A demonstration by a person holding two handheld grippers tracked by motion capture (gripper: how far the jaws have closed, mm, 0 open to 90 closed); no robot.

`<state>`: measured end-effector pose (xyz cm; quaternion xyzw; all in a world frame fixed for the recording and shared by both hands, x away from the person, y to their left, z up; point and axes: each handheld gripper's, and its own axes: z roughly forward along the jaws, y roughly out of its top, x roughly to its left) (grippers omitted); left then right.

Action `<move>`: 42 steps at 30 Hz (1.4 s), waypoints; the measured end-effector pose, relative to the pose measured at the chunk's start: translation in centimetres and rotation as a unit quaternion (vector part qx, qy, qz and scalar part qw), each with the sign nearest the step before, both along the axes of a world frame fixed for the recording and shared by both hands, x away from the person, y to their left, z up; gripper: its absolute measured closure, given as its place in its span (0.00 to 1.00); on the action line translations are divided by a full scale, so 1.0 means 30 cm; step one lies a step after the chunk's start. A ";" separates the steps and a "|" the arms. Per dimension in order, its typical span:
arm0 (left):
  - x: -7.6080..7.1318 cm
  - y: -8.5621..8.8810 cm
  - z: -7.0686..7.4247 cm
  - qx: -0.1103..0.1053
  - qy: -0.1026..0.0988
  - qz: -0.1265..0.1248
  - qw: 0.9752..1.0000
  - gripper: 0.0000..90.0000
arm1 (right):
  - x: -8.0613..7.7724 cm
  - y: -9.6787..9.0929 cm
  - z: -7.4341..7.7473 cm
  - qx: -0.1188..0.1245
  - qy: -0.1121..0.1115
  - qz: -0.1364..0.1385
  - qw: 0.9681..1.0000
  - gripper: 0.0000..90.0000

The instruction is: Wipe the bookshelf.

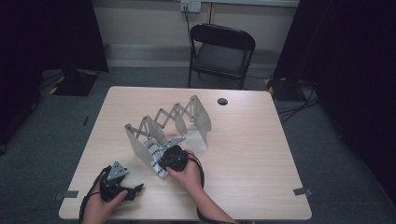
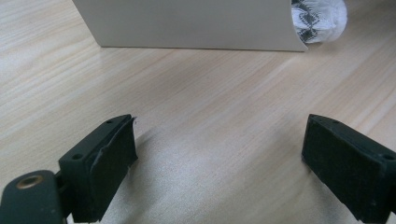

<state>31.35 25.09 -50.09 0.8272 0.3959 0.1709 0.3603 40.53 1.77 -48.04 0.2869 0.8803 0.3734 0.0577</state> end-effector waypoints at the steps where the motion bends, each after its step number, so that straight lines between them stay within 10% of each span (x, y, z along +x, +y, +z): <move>1: 0.000 0.000 0.000 0.001 0.000 0.000 1.000 0.10 | 0.000 -0.002 -0.002 0.001 0.001 0.000 1.000 0.83; 15: 0.001 0.000 0.000 0.001 -0.001 0.000 1.000 0.10 | -0.062 -0.077 -0.004 -0.003 0.012 0.008 1.000 0.82; 19: 0.001 0.000 0.000 0.001 -0.001 0.000 1.000 0.10 | -0.058 -0.089 0.013 0.019 0.004 0.001 1.000 0.63; 28: 0.002 0.000 0.000 0.003 -0.001 0.000 1.000 0.10 | -0.043 -0.034 -0.003 -0.013 -0.009 0.010 1.000 0.56; 42: 0.002 0.000 0.000 0.002 -0.001 0.000 1.000 0.10 | -0.037 -0.040 -0.001 -0.023 -0.001 -0.009 1.000 0.91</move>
